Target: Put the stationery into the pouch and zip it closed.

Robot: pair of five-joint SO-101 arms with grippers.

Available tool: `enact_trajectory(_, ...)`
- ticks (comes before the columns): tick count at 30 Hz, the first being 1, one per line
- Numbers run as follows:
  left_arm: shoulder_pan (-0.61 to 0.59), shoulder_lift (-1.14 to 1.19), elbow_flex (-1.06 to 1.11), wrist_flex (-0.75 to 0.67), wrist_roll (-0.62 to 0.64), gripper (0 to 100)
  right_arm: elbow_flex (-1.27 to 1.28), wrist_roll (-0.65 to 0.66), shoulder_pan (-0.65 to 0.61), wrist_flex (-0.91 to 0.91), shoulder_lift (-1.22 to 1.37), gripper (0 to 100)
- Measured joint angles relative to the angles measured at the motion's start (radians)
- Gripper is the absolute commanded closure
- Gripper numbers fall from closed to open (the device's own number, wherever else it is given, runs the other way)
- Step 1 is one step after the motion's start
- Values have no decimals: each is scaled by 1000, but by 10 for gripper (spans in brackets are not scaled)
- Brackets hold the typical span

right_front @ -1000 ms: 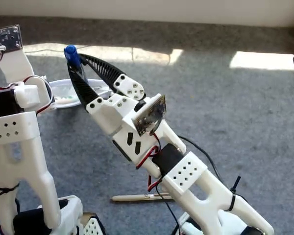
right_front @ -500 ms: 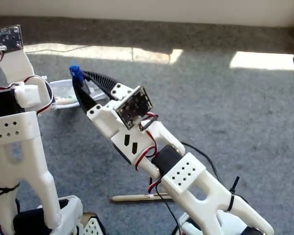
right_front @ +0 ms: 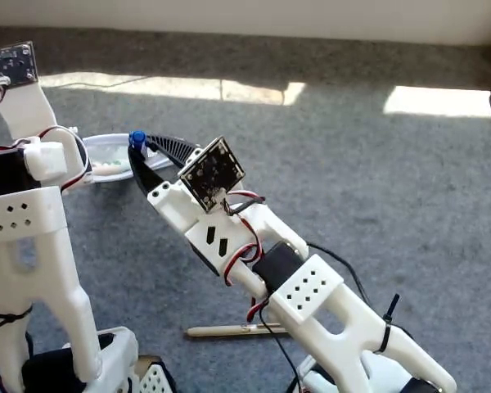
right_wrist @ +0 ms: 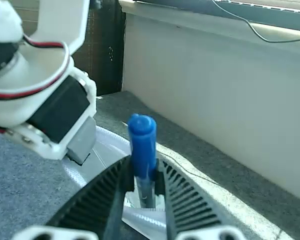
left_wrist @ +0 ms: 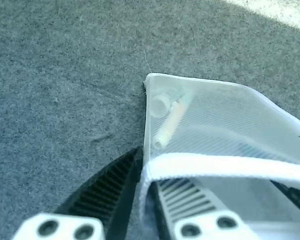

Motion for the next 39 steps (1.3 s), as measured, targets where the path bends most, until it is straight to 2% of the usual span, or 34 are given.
enact_trajectory(3,0,0,0,0,0,983,0,0,0,28,0,825)
enact_trajectory(17,0,0,0,0,0,983,-285,0,0,528,0,890)
enact_trajectory(29,0,0,0,0,0,983,-560,0,101,928,0,892)
enact_trajectory(39,0,0,0,0,0,983,-597,0,101,1043,0,892)
